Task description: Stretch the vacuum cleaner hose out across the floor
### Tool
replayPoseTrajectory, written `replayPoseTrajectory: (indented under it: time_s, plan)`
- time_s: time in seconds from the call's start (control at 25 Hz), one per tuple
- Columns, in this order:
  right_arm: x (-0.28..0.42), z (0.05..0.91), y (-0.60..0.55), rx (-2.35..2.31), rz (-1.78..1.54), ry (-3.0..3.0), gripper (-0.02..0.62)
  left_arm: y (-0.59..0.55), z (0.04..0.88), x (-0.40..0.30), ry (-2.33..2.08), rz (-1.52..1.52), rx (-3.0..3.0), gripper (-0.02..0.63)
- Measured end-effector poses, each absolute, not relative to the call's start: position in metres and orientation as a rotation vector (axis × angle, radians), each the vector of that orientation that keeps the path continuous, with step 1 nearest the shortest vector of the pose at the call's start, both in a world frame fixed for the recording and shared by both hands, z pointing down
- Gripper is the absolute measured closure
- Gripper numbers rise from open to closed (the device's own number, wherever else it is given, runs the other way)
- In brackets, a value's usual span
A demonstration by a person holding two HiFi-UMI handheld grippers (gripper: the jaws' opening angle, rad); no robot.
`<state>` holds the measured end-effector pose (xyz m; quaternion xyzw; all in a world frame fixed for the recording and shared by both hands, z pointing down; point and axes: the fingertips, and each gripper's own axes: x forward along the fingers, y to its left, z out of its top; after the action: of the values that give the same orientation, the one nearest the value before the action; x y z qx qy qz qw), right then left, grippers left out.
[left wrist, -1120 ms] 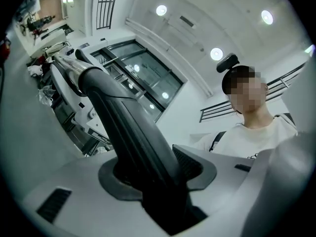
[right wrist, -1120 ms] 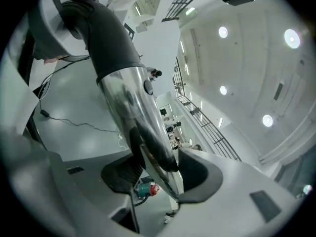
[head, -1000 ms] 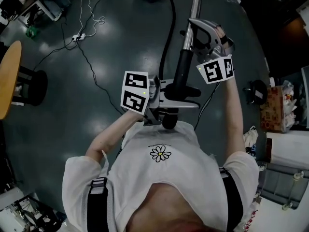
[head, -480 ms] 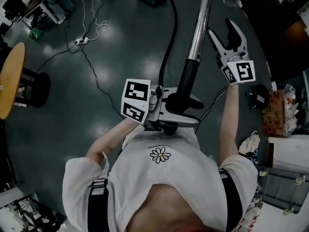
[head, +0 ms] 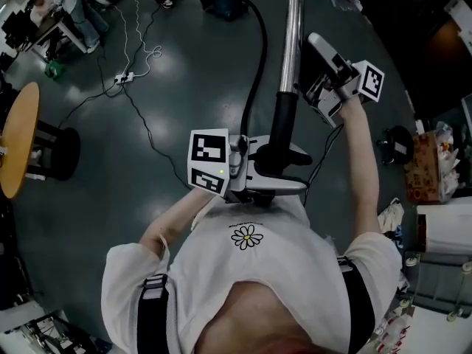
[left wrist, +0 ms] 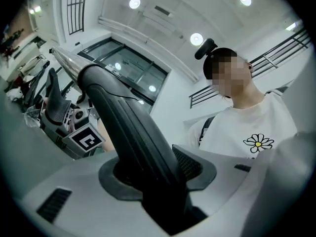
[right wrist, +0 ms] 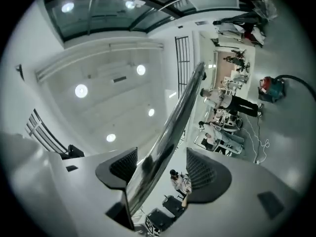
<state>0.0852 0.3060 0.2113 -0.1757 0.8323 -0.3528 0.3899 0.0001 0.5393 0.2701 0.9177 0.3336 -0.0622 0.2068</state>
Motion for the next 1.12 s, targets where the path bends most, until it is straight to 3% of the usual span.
replayPoseTrajectory:
  time_s: [0.2, 0.6, 0.8, 1.12]
  plan:
    - [0.037, 0.190, 0.327, -0.313, -0.844, 2.311, 0.293, 0.537, 0.268, 0.007, 0.930, -0.150, 2.573, 0.414]
    - [0.022, 0.196, 0.304, -0.624, -0.739, 2.723, 0.285, 0.509, 0.298, 0.028, 0.930, 0.060, 2.815, 0.413]
    - [0.022, 0.235, 0.330, -0.713, -0.668, 2.972, 0.285, 0.482, 0.287, 0.056, 0.865, -0.199, 2.472, 0.413]
    - [0.041, 0.271, 0.372, -0.709, -0.707, 2.936, 0.285, 0.514, 0.300, 0.087, 1.011, -0.146, 2.328, 0.414]
